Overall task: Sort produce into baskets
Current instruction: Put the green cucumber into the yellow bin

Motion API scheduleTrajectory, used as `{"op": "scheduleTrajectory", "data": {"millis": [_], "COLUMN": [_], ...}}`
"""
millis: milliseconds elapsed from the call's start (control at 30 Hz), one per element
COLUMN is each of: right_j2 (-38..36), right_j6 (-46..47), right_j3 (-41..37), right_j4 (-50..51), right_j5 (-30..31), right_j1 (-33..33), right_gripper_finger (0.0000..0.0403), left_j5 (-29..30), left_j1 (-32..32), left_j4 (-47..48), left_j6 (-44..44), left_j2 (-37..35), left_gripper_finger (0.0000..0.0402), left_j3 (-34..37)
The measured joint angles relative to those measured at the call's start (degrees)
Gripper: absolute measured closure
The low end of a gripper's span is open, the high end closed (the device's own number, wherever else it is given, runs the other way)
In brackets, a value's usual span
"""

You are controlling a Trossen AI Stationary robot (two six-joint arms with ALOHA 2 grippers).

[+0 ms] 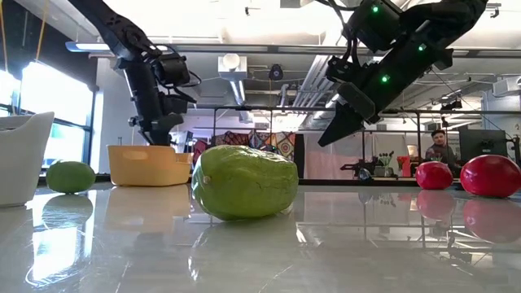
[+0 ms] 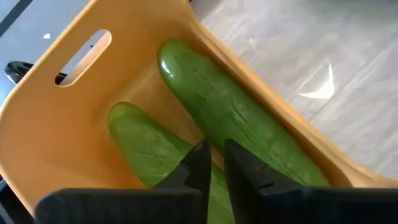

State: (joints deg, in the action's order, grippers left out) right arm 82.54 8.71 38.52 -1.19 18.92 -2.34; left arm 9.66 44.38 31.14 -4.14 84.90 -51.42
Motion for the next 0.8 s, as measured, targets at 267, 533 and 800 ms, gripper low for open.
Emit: {"op": "scheduleTrajectory", "data": {"millis": [267, 533, 800], "right_j2": [0.0, 0.0, 0.0], "right_j6": [0.0, 0.0, 0.0], "right_j3": [0.0, 0.0, 0.0], "right_j4": [0.0, 0.0, 0.0], "right_j5": [0.0, 0.0, 0.0], "right_j1": [0.0, 0.0, 0.0], "right_gripper_finger": [0.0389, 0.0389, 0.0389], "left_j5": [8.9, 11.7, 11.8], "left_j1": [0.0, 0.0, 0.0], "left_j4": [2.2, 5.6, 5.5], "left_j6": [0.4, 0.6, 0.5], "left_j2": [0.0, 0.0, 0.1], "left_gripper_finger": [0.04, 0.0401, 0.0401], "left_j3": [0.0, 0.0, 0.0]}}
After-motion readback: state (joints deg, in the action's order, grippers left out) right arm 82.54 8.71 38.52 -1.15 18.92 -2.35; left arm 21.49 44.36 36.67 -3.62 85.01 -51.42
